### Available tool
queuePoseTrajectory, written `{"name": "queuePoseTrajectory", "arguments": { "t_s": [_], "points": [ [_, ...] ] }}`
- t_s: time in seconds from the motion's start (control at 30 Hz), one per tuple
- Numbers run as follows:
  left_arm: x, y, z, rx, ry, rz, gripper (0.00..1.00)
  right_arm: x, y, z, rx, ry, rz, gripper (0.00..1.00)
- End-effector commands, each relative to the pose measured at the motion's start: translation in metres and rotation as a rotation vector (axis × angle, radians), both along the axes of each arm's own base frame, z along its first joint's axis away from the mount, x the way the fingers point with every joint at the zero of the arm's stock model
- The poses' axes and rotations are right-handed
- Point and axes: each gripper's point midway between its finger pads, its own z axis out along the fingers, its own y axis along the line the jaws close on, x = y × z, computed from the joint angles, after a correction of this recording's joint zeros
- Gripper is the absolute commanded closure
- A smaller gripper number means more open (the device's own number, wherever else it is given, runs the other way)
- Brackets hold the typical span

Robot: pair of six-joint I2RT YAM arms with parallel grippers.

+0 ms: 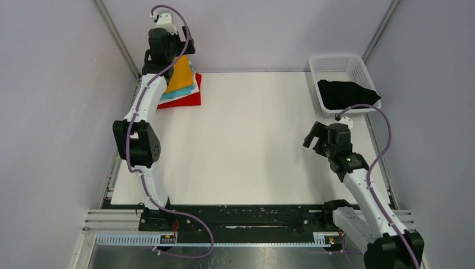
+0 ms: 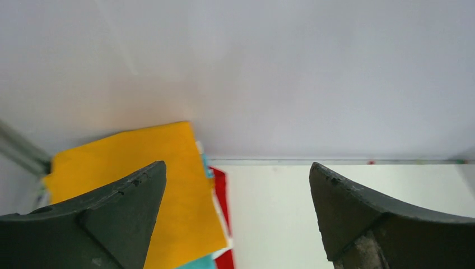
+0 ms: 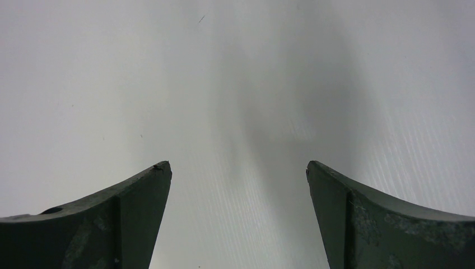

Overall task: Fold and stack the t-shirts
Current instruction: Reset both arms

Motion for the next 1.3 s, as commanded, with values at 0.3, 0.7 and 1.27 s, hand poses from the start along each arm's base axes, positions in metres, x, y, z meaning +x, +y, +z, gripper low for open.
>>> {"name": "queuePoseTrajectory", "arguments": {
  "t_s": [0.3, 0.7, 1.27],
  "points": [
    [0.035, -0.042, -0.107, -0.376, 0.187, -0.154, 0.01, -0.019, -0.010, 0.000, -0.017, -0.049, -0.040, 0.01],
    [0.018, -0.071, -0.214, -0.529, 0.405, -0.223, 0.01, -0.016, -0.006, -0.011, -0.017, 0.013, -0.017, 0.01],
    [-0.144, -0.109, -0.049, -0.190, 0.151, -0.227, 0.01, -0.025, -0.015, 0.011, -0.015, -0.103, -0.062, 0.01]
  ]
}}
